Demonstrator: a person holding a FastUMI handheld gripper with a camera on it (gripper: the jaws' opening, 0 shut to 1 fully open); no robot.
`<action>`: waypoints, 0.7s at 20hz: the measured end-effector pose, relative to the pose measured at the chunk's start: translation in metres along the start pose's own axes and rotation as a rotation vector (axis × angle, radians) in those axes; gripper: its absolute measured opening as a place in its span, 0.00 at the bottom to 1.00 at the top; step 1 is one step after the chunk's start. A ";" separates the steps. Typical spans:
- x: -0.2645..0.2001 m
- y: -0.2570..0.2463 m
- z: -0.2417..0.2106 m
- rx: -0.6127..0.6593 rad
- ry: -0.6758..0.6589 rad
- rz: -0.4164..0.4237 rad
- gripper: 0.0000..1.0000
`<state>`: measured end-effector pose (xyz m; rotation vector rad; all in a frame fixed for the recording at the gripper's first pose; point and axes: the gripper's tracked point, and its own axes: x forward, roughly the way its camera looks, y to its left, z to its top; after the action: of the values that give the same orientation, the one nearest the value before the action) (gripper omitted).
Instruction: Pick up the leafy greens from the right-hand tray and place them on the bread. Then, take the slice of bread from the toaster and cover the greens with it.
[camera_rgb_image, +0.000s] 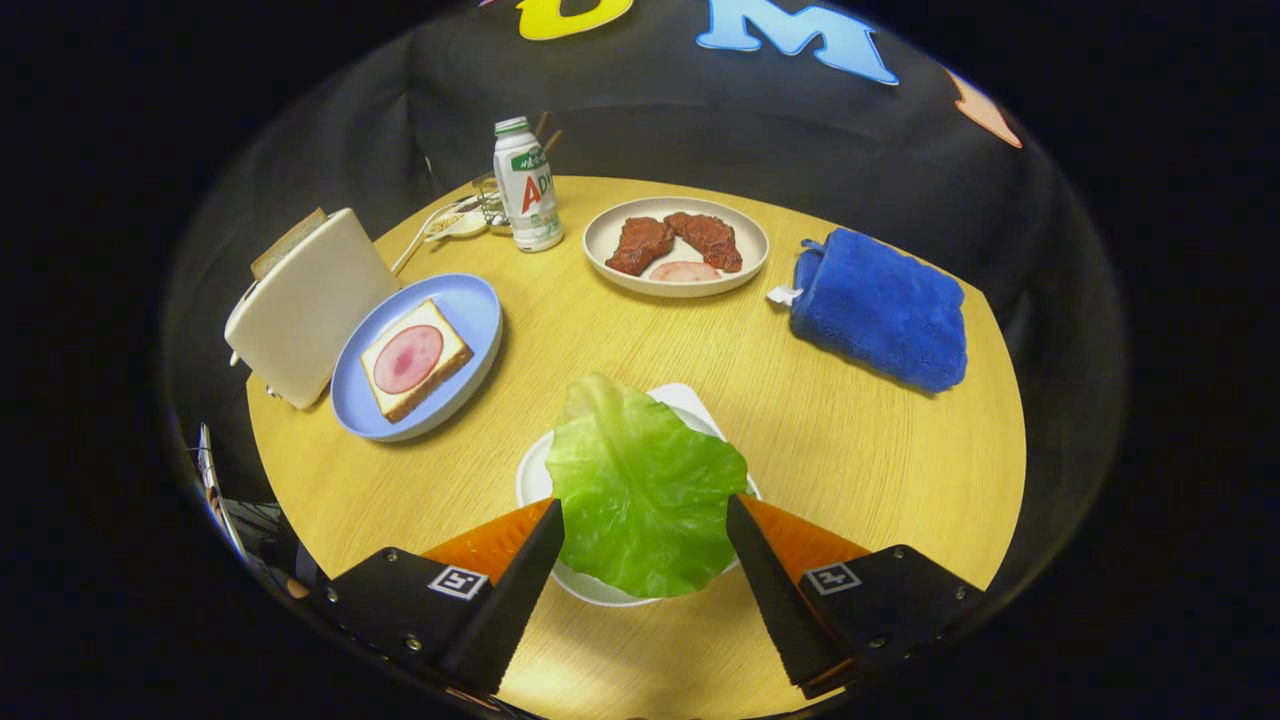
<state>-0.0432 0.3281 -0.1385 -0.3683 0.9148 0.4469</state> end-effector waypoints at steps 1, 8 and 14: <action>0.007 -0.001 -0.002 -0.012 0.022 -0.012 0.99; 0.026 0.001 -0.008 -0.058 0.109 0.019 0.77; 0.026 0.003 -0.006 -0.076 0.080 -0.003 0.12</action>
<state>-0.0355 0.3332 -0.1636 -0.4595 0.9763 0.4680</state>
